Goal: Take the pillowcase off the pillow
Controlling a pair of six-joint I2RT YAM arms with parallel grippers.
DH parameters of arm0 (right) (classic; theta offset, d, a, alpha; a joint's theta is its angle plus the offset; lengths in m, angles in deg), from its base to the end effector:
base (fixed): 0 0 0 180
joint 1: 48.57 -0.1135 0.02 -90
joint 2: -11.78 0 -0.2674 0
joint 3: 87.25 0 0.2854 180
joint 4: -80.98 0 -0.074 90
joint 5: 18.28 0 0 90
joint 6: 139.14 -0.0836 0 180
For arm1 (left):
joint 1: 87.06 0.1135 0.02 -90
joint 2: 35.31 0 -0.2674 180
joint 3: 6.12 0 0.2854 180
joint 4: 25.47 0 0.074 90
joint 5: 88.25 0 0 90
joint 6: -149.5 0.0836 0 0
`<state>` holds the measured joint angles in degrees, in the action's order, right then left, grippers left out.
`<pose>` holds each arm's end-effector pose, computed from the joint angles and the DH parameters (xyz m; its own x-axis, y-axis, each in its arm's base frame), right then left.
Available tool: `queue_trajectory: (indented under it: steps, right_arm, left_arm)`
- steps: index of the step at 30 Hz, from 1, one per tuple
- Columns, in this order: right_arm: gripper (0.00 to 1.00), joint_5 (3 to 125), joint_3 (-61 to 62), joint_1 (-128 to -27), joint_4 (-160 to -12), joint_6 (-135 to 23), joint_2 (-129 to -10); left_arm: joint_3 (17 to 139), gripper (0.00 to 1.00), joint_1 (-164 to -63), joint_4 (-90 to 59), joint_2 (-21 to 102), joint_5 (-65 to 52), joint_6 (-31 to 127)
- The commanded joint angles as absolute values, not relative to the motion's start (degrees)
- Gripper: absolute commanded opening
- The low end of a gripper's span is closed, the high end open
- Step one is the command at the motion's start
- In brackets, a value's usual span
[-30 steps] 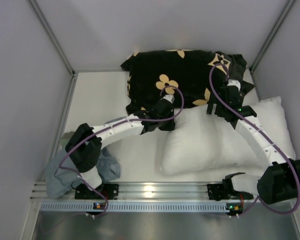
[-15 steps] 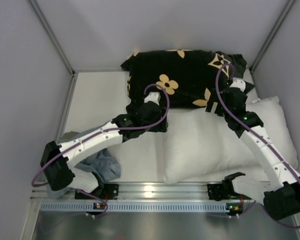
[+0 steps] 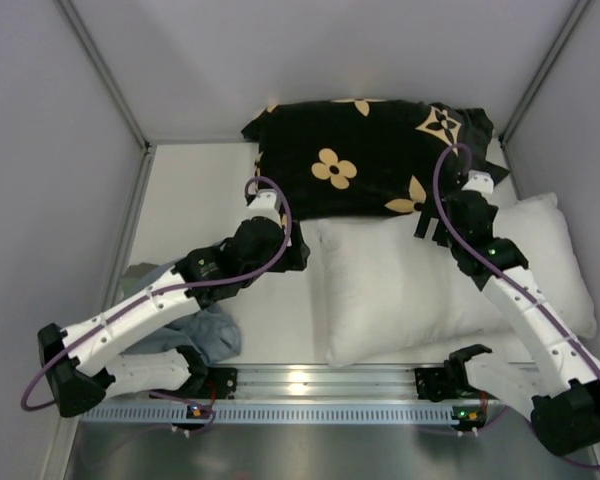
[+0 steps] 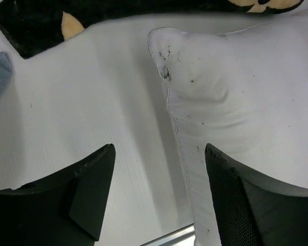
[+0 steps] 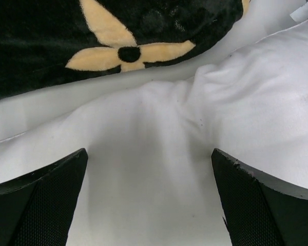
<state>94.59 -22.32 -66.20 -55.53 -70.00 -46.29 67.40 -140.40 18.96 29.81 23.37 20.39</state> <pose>0.2797 0.0548 0.2844 -0.5249 0.1775 -0.8325 0.2195 0.9732 0.0691 0.2113 -0.2323 0.3085 -0.6307 -0.1348 -0.7642 0.2191 0.9138 -0.3420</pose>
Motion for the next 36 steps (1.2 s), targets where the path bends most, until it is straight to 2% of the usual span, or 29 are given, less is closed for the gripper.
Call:
queue_trajectory:
  steps: [1,7,18,26,32,36]
  right_arm:
    - [0.99,92.6,-23.5,-66.9,-57.6,-70.7,-41.5]
    - [0.99,88.3,-26.3,-66.9,-57.4,-72.1,-39.0]
    - [0.99,88.7,-30.9,-66.9,-52.2,-77.0,-35.6]
    - [1.00,86.8,-34.2,-66.9,-49.4,-82.4,-30.6]
    - [1.00,73.4,-35.0,-66.8,-49.0,-85.6,-29.4]
    - [1.00,74.0,-36.3,-66.9,-49.0,-85.7,-27.4]
  left_arm:
    - [65.2,0.75,-140.7,19.6,24.4,25.1,19.3]
    - [62.2,0.78,-140.7,20.2,18.4,25.1,18.5]
    - [57.9,0.80,-140.6,23.1,6.6,24.9,15.6]
    - [54.3,0.99,-140.7,24.8,-0.9,22.7,12.8]
    - [51.3,0.99,-140.7,24.7,-4.8,18.0,9.9]
    - [50.1,0.99,-140.7,24.7,-7.4,16.5,8.5]
